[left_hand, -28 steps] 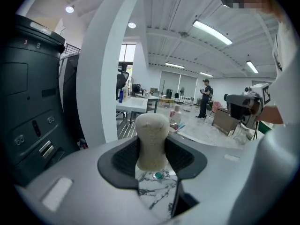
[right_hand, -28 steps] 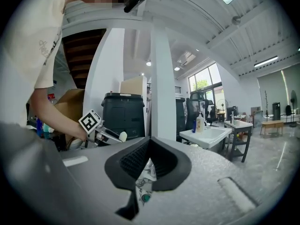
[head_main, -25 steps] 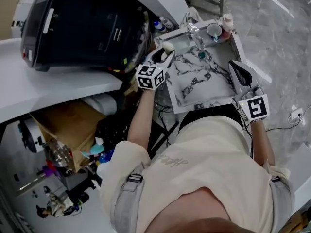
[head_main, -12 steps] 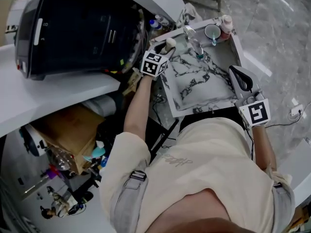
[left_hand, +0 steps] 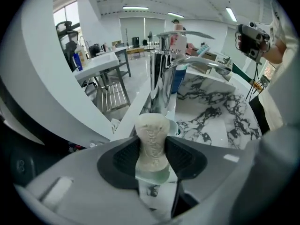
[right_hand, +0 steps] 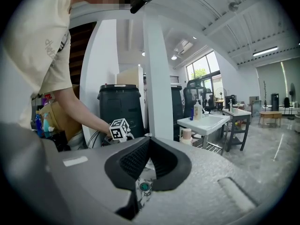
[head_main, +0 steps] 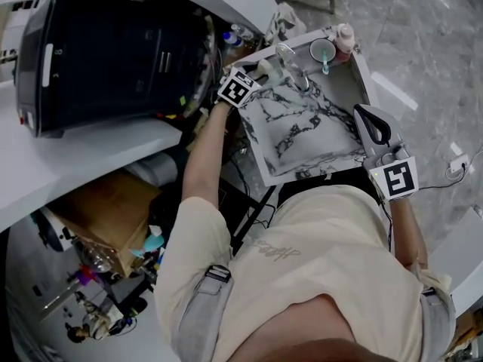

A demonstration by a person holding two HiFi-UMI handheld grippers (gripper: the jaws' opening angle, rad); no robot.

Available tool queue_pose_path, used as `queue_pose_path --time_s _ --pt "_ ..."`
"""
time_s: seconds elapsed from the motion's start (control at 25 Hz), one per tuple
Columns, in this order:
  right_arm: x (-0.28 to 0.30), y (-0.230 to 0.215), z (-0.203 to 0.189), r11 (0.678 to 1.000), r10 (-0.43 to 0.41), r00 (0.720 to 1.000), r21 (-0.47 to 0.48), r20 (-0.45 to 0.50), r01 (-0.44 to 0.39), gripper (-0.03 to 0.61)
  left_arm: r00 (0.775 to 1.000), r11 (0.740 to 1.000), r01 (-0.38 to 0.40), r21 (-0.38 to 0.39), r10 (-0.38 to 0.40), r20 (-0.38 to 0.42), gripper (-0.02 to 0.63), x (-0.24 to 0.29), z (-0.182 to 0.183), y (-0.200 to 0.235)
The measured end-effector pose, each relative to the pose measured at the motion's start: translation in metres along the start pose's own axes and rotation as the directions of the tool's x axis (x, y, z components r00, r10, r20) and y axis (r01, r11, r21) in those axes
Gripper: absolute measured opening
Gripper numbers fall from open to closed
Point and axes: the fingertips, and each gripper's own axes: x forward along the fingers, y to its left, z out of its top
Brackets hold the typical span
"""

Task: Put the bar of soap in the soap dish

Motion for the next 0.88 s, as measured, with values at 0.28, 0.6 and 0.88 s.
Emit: queue_pose_path --time_s 0.28,0.6,0.88 --pt "0.000 -0.003 0.001 1.000 -0.009 1.000 0.016 0.002 0.009 -0.002 0.992 0.995 0.079 0.063 -0.072 -0.107 0.195 0.016 -0.006 -0.007" --pt "-0.005 -0.013 -0.006 0.999 -0.030 1.000 0.031 0.004 0.030 -0.002 0.964 0.990 0.110 0.087 -0.085 -0.251 0.196 0.032 -0.023 -0.013" --pt "-0.012 -0.019 -0.007 0.999 -0.036 0.999 0.023 -0.001 0.036 -0.002 0.976 0.974 -0.003 0.228 0.052 -0.210 0.195 0.033 0.005 -0.004"
